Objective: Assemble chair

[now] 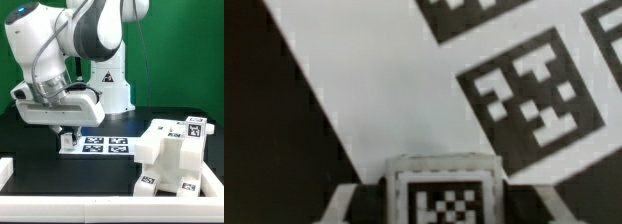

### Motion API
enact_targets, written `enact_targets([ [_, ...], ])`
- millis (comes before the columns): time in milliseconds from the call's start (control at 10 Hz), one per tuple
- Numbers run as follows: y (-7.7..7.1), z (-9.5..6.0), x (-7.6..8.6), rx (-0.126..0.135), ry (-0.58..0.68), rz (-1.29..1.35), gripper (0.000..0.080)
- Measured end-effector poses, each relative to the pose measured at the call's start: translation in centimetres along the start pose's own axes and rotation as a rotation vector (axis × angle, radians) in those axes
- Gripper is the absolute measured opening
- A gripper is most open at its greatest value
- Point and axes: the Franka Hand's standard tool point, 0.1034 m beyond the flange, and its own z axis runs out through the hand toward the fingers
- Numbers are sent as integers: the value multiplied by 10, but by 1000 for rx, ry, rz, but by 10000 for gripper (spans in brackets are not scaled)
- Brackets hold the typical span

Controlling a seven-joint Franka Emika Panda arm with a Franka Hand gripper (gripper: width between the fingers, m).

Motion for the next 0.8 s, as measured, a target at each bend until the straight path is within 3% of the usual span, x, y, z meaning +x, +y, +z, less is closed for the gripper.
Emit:
enact_targets([
  [400, 1, 0, 0, -5, 1, -145, 282],
  [600, -2, -5, 7, -6, 5, -17, 282],
  [800, -3, -8, 19, 3, 4, 298, 284],
])
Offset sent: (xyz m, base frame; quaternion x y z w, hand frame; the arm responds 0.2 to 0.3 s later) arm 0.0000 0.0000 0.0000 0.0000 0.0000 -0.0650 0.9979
